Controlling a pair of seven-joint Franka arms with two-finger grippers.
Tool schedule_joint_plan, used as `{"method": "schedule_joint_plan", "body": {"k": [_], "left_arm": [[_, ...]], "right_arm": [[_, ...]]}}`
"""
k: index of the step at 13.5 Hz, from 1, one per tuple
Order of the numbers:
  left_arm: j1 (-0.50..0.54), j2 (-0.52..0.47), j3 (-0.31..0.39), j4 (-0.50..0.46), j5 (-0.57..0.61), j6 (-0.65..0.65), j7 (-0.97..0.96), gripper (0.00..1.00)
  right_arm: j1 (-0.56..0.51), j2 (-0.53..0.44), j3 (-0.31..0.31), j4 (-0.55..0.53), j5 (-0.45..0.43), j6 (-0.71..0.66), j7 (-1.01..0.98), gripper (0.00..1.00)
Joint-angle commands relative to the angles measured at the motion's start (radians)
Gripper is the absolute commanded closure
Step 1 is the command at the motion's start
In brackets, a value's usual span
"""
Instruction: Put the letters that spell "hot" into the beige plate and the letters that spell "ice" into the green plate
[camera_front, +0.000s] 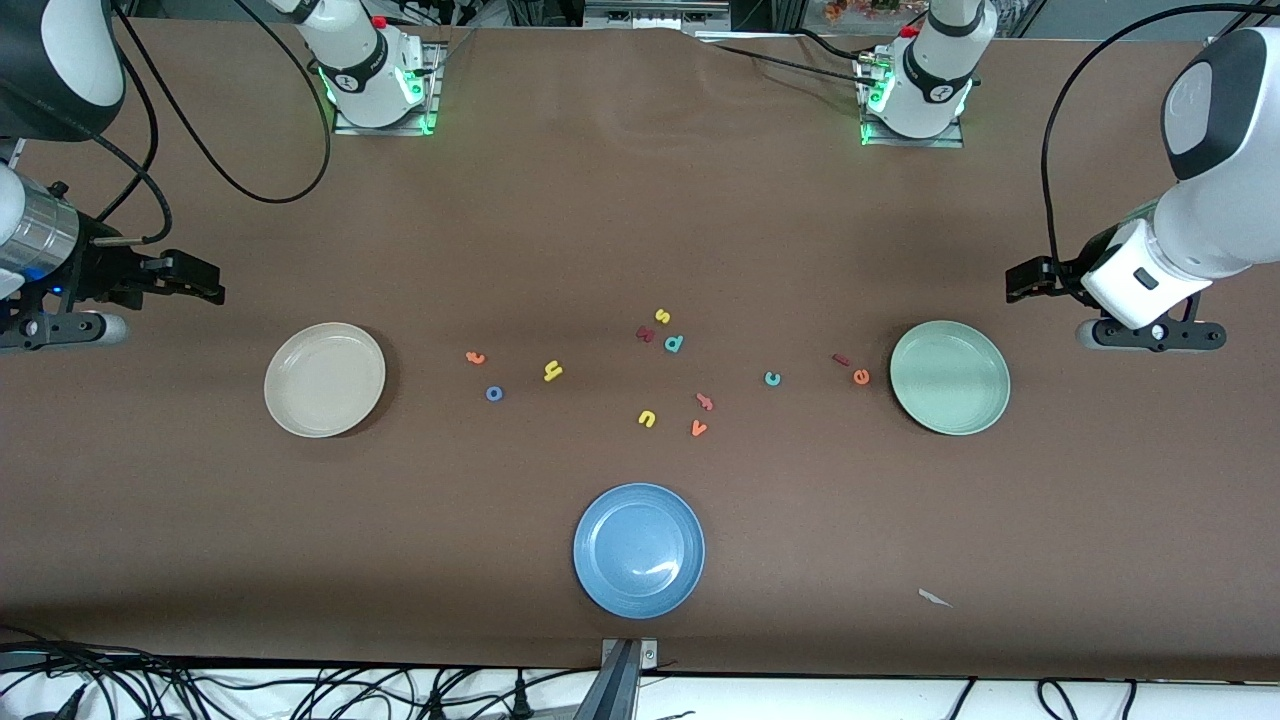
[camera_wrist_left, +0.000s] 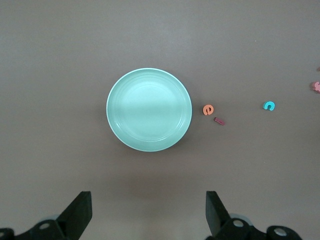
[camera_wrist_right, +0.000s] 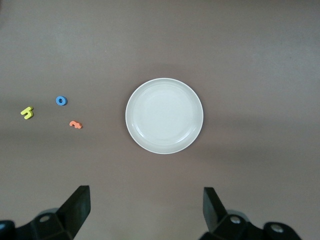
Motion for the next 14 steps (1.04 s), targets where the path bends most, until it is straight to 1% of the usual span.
{"method": "schedule_joint_plan", "body": {"k": [1, 14], "left_arm": [[-0.002, -0.002, -0.002, -0.006, -0.011, 0.013, -0.013, 0.0], [-0.005, 0.006, -0.01, -0.014, -0.011, 0.025, -0.026, 0.0]], "right_arm": [[-0.003, 0.002, -0.002, 0.016, 0.018, -0.02, -0.017, 0.0], [-0.006, -0.005, -0.006, 0.016, 0.018, -0.023, -0.017, 0.0]]}}
